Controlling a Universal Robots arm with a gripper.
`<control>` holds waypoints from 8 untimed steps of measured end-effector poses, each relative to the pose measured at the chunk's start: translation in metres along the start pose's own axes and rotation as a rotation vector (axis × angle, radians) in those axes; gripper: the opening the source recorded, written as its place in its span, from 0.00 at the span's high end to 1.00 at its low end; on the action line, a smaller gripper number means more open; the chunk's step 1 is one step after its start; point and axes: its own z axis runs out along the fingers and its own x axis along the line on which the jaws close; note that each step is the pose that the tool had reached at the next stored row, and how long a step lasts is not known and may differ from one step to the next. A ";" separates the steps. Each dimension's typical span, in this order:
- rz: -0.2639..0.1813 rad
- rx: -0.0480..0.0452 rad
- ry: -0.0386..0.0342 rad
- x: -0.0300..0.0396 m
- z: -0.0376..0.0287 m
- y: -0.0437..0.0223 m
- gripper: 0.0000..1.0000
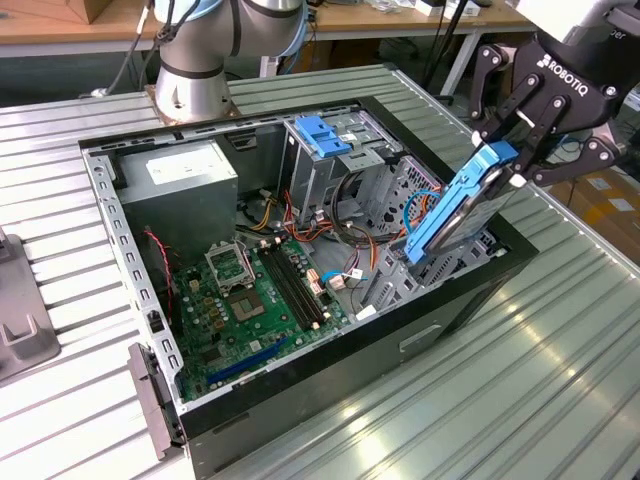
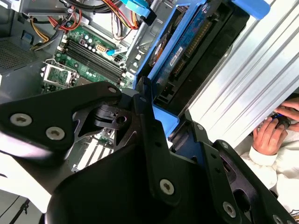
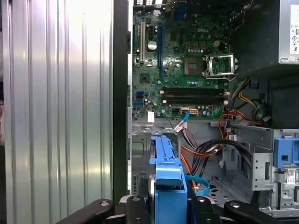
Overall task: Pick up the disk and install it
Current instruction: 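Pick up the disk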
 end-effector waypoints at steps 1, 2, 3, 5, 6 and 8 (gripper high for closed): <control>0.000 0.0000 0.0019 -0.0004 0.0006 0.0000 0.63; 0.000 0.0000 0.0026 -0.0009 0.0010 0.0000 0.63; 0.000 0.0000 0.0029 -0.0015 0.0012 0.0000 0.63; 0.000 0.0000 0.0029 -0.0029 0.0018 0.0000 0.63; 0.000 0.0000 0.0029 -0.0036 0.0021 0.0001 0.63; 0.000 0.0000 0.0030 -0.0055 0.0030 0.0001 0.63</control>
